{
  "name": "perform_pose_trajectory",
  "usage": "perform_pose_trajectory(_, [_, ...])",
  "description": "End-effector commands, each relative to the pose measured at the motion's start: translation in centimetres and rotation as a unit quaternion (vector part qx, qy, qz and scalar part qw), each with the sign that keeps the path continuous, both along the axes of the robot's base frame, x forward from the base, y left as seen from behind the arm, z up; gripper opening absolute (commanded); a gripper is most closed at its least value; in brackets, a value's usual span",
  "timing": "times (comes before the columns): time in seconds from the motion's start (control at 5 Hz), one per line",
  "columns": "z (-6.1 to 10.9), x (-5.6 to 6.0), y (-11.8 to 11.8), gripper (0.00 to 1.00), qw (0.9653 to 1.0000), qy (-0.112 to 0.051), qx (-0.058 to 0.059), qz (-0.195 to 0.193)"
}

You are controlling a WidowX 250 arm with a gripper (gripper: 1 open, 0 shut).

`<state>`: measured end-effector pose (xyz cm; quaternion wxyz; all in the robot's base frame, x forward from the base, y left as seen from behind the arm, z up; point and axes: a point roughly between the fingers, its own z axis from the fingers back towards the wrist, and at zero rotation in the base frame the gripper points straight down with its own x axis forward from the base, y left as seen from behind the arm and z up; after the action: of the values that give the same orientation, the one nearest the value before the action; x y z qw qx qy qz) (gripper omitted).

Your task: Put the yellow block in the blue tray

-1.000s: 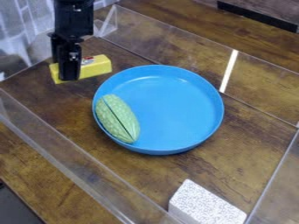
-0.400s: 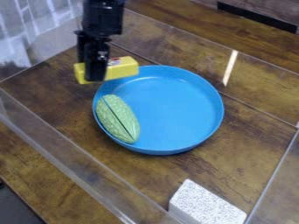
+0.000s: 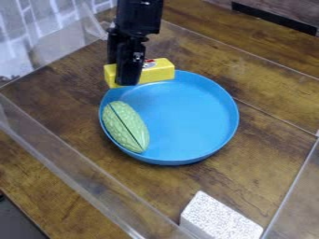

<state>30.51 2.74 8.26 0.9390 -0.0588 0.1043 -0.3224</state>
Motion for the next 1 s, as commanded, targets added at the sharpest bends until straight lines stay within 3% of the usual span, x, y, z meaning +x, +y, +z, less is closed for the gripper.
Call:
perform_pose_trajectory(0.0, [3.7,0.9,-0.7,0.0,0.9984,-0.056,0.003,-0.006])
perform_pose_trajectory(0.8, [7.3,0.4,-3.3,0.0,0.9984,-0.057,0.008,0.005])
